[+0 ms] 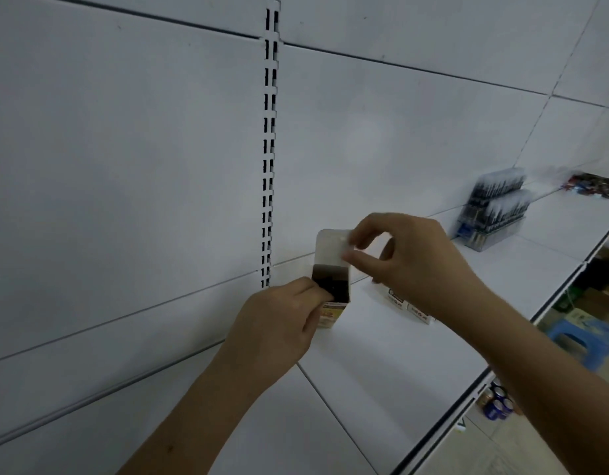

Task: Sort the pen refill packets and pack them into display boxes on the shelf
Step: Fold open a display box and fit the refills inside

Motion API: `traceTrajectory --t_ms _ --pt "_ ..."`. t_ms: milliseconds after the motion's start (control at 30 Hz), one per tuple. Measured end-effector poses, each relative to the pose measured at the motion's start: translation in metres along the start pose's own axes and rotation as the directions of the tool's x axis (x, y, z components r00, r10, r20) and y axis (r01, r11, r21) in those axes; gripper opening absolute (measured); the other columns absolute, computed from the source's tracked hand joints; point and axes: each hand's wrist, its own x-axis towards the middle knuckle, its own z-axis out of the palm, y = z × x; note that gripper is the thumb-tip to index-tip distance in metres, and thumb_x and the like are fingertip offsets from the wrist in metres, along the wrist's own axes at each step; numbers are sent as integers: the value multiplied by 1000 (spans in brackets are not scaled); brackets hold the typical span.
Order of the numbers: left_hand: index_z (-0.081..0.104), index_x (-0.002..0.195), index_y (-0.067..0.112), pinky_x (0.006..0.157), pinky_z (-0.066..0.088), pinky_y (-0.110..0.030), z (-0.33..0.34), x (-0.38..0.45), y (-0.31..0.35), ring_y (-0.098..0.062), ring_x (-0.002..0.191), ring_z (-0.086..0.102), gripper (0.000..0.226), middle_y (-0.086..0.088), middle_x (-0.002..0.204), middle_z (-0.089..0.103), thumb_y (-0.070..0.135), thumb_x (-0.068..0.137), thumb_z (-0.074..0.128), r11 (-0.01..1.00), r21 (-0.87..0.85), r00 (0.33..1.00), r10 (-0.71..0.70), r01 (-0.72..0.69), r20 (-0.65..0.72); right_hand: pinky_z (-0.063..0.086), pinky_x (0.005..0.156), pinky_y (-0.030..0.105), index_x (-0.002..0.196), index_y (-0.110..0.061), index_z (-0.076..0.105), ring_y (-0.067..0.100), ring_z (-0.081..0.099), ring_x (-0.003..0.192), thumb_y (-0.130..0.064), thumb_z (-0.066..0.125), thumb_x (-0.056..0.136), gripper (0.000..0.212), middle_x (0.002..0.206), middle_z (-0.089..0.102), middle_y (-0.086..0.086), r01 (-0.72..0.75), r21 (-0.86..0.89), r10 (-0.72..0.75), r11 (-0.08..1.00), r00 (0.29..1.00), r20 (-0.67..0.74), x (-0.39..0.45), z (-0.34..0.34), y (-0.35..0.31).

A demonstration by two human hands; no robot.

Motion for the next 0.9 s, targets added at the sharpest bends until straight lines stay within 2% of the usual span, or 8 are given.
traceTrajectory --t_ms 100,167,267,367,500,633,800,900 --pt "71 99 21 56 55 -28 -3 1 3 -12 64 61 13 7 114 60 20 87 65 1000 6 1000 6 -6 6 54 69 23 113 -41 60 -2 63 71 -50 68 83 32 108 58 -22 -16 62 17 998 1000 -23 2 13 7" --pt "68 99 23 51 53 -26 -4 1 6 -10 62 59 17 7 124 53 18 84 71 1000 23 1000 5 -5 14 56 71 34 96 -33 69 3 64 73 -45 65 88 15 93 68 -14 -21 86 17 996 999 47 11 17 9" --pt "53 119 28 51 52 -24 -4 1 7 -9 60 60 37 12 127 48 29 85 66 998 34 997 -55 54 47 56 68 43 75 -20 71 15 63 67 -40 62 91 27 68 69 -3 -46 147 32 988 995 95 20 20 13" --pt "52 123 32 49 50 -23 -7 1 6 -8 55 58 39 17 117 55 43 86 53 996 86 996 -41 34 74 57 61 28 78 -17 74 7 66 65 -32 63 93 23 68 72 -5 -58 263 24 963 991 128 18 22 15" --pt "65 105 35 48 49 -24 -4 -1 -3 -8 52 54 28 18 105 57 43 88 45 995 100 993 -10 -2 114 54 56 16 83 -15 76 0 68 67 -26 63 94 20 71 74 -3 -111 358 56 927 986 160 16 24 20" --pt "68 97 31 47 49 -25 6 -4 -13 -10 54 54 19 18 100 59 32 93 50 996 90 995 -10 1 101 56 58 19 84 -16 75 1 68 66 -26 61 95 21 69 73 -5 -116 368 84 922 991 101 16 29 27" --pt "65 110 34 56 54 -27 25 -20 -25 -8 66 62 24 22 119 60 34 92 49 995 93 978 -47 29 205 57 73 46 86 -11 72 23 69 74 -31 58 94 26 76 72 6 -107 268 58 957 982 182 19 49 37" --pt "63 118 37 64 55 -23 27 -36 -28 -2 78 65 30 28 130 55 36 93 47 995 47 963 -94 84 252 55 64 40 77 -14 67 19 64 67 -26 58 92 22 69 68 4 -66 164 23 984 967 254 18 65 39"
